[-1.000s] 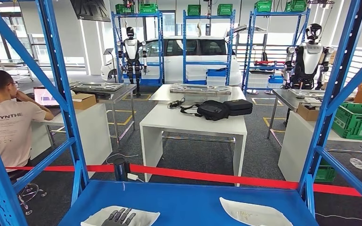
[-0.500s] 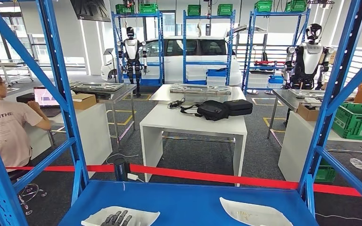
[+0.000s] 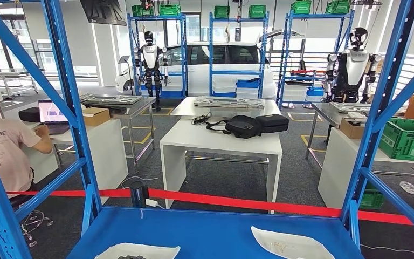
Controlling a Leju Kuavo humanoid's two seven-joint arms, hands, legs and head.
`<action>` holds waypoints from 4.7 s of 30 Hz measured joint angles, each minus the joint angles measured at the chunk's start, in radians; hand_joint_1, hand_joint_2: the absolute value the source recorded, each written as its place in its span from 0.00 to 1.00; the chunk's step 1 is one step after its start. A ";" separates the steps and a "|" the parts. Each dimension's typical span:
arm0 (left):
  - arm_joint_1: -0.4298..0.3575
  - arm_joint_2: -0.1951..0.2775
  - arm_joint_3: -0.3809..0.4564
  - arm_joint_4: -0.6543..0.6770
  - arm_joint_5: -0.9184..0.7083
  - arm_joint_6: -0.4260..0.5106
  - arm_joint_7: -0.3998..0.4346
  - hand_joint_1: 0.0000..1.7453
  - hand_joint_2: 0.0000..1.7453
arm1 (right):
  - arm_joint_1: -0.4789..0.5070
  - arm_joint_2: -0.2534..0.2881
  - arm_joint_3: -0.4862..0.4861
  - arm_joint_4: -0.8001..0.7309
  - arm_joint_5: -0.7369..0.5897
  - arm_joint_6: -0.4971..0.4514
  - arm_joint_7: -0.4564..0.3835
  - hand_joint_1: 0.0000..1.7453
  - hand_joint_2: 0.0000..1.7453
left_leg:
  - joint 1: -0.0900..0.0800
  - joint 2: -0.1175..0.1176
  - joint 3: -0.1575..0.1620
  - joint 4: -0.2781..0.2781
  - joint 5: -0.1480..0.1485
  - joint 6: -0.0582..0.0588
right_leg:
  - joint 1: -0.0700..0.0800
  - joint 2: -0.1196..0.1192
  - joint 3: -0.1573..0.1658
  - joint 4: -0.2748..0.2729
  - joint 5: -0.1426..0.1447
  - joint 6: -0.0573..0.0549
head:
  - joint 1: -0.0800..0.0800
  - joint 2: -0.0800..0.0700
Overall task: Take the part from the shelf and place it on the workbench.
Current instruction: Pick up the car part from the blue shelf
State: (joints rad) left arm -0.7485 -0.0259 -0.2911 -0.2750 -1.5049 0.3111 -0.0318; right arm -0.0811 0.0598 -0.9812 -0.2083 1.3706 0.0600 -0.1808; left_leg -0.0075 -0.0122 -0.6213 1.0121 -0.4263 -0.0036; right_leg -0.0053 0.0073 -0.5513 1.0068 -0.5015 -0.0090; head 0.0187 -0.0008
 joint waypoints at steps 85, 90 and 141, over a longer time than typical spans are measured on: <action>-0.283 -0.143 0.063 -0.142 0.327 -0.004 -0.419 1.00 1.00 | 0.000 -0.004 -0.002 0.002 -0.035 -0.025 -0.035 0.00 0.00 | 0.006 0.006 0.008 0.002 -0.005 0.024 | -0.021 -0.004 -0.093 0.158 -0.034 0.037 | 0.003 0.000; -0.285 -0.143 0.044 -0.156 0.344 -0.007 -0.414 1.00 1.00 | 0.000 -0.009 -0.002 0.002 -0.037 -0.033 -0.034 0.00 0.00 | 0.004 0.003 0.001 0.015 -0.007 -0.008 | -0.017 0.004 -0.040 0.033 0.015 0.011 | 0.002 0.000; -0.359 -0.125 -0.064 -0.182 0.414 -0.066 -0.381 1.00 1.00 | -0.013 -0.050 -0.010 0.002 -0.050 -0.050 -0.025 0.00 0.00 | 0.003 0.013 0.047 -0.005 -0.033 0.030 | -0.017 -0.006 -0.156 0.192 -0.047 0.036 | 0.001 0.000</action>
State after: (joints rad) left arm -1.1078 -0.1512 -0.3555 -0.4568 -1.0910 0.2449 -0.4130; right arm -0.0940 0.0100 -0.9912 -0.2064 1.3207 0.0100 -0.2057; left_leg -0.0045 0.0006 -0.5743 1.0071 -0.4595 0.0266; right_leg -0.0227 0.0017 -0.7070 1.1985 -0.5484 0.0271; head 0.0194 -0.0008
